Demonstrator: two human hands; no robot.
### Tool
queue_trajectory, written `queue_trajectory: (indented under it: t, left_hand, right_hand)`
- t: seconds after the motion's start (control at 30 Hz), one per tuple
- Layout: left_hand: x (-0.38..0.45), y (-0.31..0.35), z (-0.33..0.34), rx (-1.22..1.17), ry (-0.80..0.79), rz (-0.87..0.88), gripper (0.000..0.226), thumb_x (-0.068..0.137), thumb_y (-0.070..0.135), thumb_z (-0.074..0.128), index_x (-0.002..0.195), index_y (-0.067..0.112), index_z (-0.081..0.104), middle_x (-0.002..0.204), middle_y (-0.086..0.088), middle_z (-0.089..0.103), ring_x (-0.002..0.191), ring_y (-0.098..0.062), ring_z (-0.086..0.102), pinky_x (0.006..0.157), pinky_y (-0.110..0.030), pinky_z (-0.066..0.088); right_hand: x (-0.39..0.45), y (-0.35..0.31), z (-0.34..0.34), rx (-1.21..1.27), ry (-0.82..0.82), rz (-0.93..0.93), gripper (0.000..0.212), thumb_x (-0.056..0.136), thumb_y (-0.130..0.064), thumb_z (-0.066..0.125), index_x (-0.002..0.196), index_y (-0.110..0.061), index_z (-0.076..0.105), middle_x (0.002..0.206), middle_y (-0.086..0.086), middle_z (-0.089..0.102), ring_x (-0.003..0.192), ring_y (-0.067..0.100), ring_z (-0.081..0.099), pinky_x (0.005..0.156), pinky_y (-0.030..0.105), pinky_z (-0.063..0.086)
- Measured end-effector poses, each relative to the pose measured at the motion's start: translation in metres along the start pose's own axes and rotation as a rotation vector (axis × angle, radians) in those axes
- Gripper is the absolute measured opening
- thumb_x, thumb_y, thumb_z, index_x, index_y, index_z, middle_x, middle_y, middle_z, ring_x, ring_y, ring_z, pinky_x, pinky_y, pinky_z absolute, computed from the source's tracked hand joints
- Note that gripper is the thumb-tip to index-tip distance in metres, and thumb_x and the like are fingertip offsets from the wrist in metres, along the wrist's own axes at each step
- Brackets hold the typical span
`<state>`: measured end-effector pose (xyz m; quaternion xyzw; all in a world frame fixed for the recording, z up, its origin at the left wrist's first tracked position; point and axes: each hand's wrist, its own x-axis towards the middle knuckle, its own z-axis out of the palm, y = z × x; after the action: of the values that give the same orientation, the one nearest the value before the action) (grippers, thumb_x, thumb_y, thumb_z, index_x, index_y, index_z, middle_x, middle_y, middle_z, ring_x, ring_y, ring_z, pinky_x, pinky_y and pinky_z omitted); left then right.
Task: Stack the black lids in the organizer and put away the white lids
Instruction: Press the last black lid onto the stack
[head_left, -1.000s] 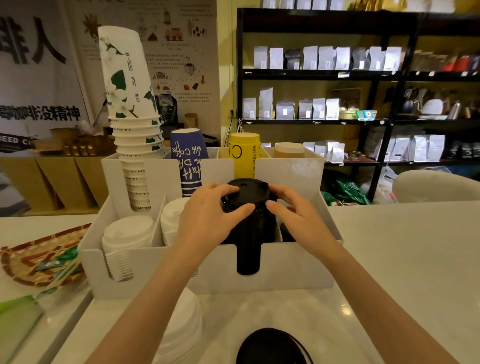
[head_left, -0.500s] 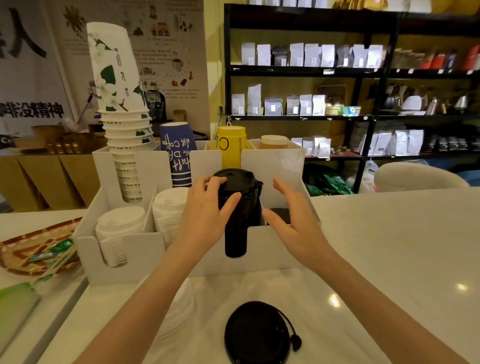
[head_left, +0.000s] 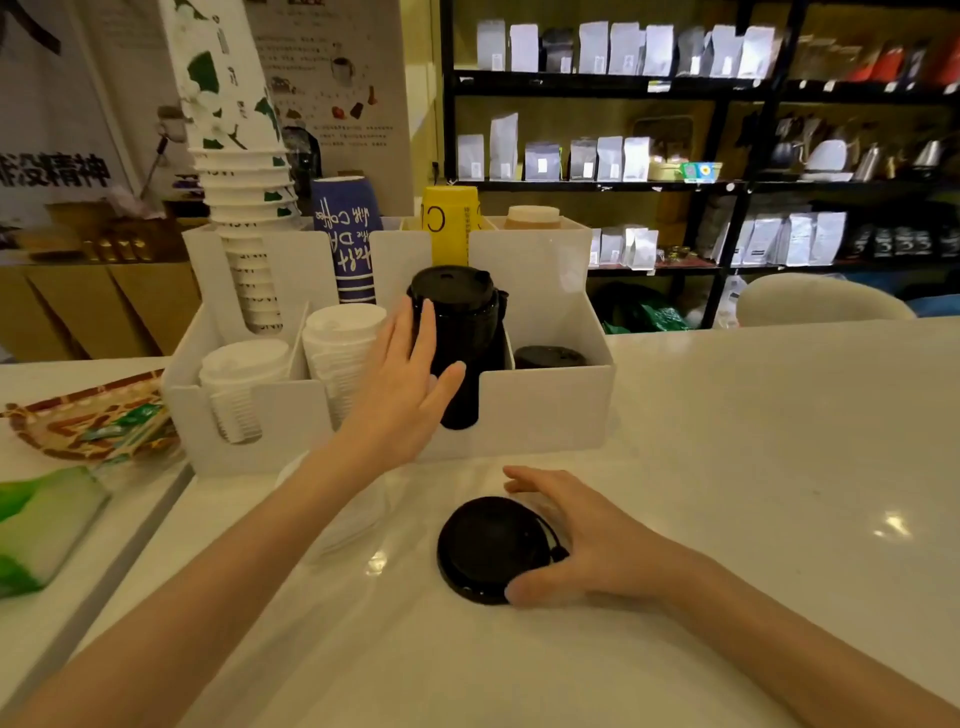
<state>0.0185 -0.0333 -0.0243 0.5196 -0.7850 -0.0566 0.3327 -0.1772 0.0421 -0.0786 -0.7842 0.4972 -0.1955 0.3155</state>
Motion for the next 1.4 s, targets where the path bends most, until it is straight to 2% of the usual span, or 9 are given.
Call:
queue_trajectory:
  t: [0.13, 0.3, 0.4, 0.5, 0.63, 0.8, 0.97, 1.3, 1.4]
  left_hand:
    - [-0.039, 0.007, -0.001, -0.11, -0.096, 0.014, 0.06, 0.09, 0.043, 0.029, 0.142, 0.027, 0.003, 0.156, 0.006, -0.005, 0.141, -0.009, -0.007, 0.11, -0.024, -0.004]
    - [-0.083, 0.005, -0.003, -0.166, -0.491, 0.028, 0.08, 0.073, 0.053, 0.06, 0.139, 0.035, 0.019, 0.148, 0.014, 0.027, 0.131, -0.002, 0.027, 0.112, -0.029, 0.025]
    - [-0.092, 0.007, 0.001, -0.125, -0.555, 0.024, 0.082, 0.066, 0.05, 0.069, 0.135, 0.035, 0.027, 0.137, 0.021, 0.035, 0.124, 0.001, 0.034, 0.107, -0.023, 0.029]
    - [-0.093, 0.01, 0.004, -0.181, -0.515, 0.054, 0.064, 0.068, 0.04, 0.071, 0.125, 0.037, 0.041, 0.127, 0.015, 0.053, 0.111, 0.001, 0.047, 0.092, -0.013, 0.039]
    - [-0.083, 0.009, 0.001, -0.203, -0.45, 0.067, 0.061, 0.066, 0.034, 0.074, 0.121, 0.031, 0.049, 0.114, 0.017, 0.058, 0.096, 0.011, 0.048, 0.083, -0.003, 0.036]
    - [-0.059, 0.006, -0.019, -0.237, -0.431, 0.048, 0.061, 0.063, 0.038, 0.076, 0.119, 0.034, 0.053, 0.114, 0.018, 0.06, 0.105, 0.007, 0.051, 0.09, -0.017, 0.043]
    - [-0.026, 0.013, -0.055, -0.316, -0.298, 0.052, 0.059, 0.054, 0.047, 0.076, 0.109, 0.035, 0.061, 0.11, 0.012, 0.066, 0.102, 0.001, 0.059, 0.091, -0.03, 0.05]
    - [0.028, 0.016, -0.089, -0.51, -0.017, 0.066, 0.056, 0.053, 0.04, 0.076, 0.107, 0.028, 0.063, 0.108, 0.006, 0.067, 0.093, -0.006, 0.066, 0.082, -0.022, 0.054]
    - [0.041, 0.012, -0.087, -0.56, 0.047, 0.066, 0.056, 0.052, 0.038, 0.072, 0.107, 0.026, 0.063, 0.11, 0.005, 0.066, 0.096, -0.008, 0.066, 0.082, -0.023, 0.055]
  right_hand:
    - [-0.001, 0.001, 0.0, -0.039, -0.009, -0.009, 0.095, 0.057, -0.049, 0.079, 0.135, -0.036, 0.027, 0.129, -0.021, 0.035, 0.123, 0.002, 0.035, 0.105, 0.023, 0.031]
    - [-0.002, 0.0, 0.001, -0.006, 0.023, -0.014, 0.085, 0.057, -0.043, 0.08, 0.13, -0.033, 0.037, 0.126, -0.016, 0.043, 0.119, 0.005, 0.041, 0.103, 0.026, 0.036]
    - [-0.002, -0.003, 0.0, -0.012, 0.044, -0.018, 0.081, 0.057, -0.041, 0.08, 0.127, -0.034, 0.04, 0.123, -0.017, 0.045, 0.116, 0.004, 0.043, 0.099, 0.024, 0.037]
    - [0.001, -0.003, -0.002, -0.013, 0.053, -0.02, 0.078, 0.056, -0.043, 0.08, 0.124, -0.035, 0.043, 0.122, -0.016, 0.05, 0.114, 0.004, 0.045, 0.097, 0.023, 0.039]
    - [0.005, -0.004, -0.007, 0.016, 0.065, -0.026, 0.074, 0.054, -0.043, 0.081, 0.12, -0.036, 0.047, 0.121, -0.017, 0.054, 0.113, 0.002, 0.048, 0.095, 0.022, 0.041]
    - [0.015, -0.02, -0.03, 0.075, 0.105, -0.073, 0.065, 0.058, -0.036, 0.082, 0.116, -0.037, 0.052, 0.112, -0.023, 0.057, 0.105, -0.013, 0.048, 0.079, 0.004, 0.041]
    - [0.031, -0.047, -0.06, 0.165, 0.186, -0.139, 0.069, 0.057, -0.034, 0.082, 0.12, -0.032, 0.053, 0.117, -0.011, 0.061, 0.111, 0.002, 0.053, 0.09, 0.018, 0.04]
    - [0.075, -0.084, -0.104, 0.309, 0.467, -0.333, 0.053, 0.054, -0.039, 0.073, 0.105, -0.036, 0.058, 0.108, -0.018, 0.062, 0.11, 0.002, 0.055, 0.099, 0.032, 0.041]
    - [0.09, -0.081, -0.105, 0.315, 0.569, -0.36, 0.051, 0.059, -0.039, 0.077, 0.106, -0.036, 0.06, 0.111, -0.021, 0.06, 0.112, -0.002, 0.051, 0.097, 0.023, 0.038]
